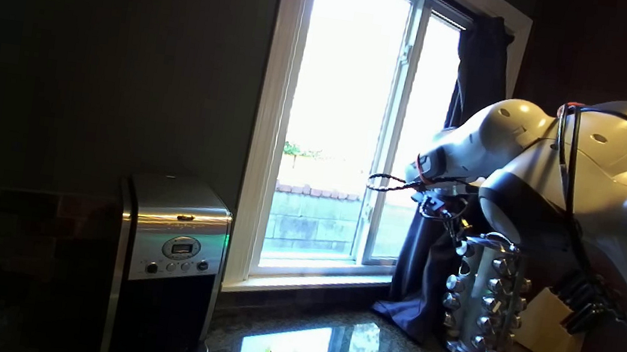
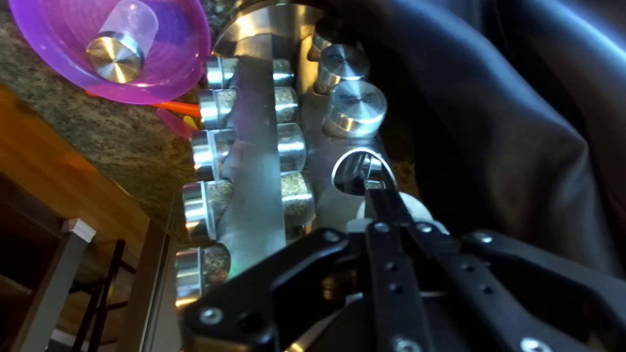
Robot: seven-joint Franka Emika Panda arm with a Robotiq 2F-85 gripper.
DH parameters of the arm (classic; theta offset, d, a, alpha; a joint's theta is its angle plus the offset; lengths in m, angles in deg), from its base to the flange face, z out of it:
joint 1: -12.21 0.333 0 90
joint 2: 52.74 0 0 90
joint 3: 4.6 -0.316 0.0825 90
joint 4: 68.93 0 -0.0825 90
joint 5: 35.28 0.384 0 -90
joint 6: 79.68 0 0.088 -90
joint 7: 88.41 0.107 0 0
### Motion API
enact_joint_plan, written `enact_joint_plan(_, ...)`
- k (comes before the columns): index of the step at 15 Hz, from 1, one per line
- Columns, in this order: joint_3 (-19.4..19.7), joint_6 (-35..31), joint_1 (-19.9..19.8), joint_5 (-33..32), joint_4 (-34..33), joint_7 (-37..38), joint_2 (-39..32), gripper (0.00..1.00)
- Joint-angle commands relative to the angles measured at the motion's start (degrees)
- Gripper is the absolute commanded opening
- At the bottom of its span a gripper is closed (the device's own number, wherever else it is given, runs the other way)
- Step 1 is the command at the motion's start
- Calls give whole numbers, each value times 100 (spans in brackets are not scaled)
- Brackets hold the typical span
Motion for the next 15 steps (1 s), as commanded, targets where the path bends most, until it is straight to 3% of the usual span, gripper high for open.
enact_joint_plan(1, 150, 517, 315, -328, 179, -479, -190, 27)
enact_joint_plan(5, 401, 620, 792, -696, 465, -1601, -405, 56)
enact_joint_plan(11, 1219, 565, 1897, -1162, 1096, -3265, -898, 99)
enact_joint_plan(15, 1895, 509, 2700, -1568, 1505, -4289, -1339, 100)
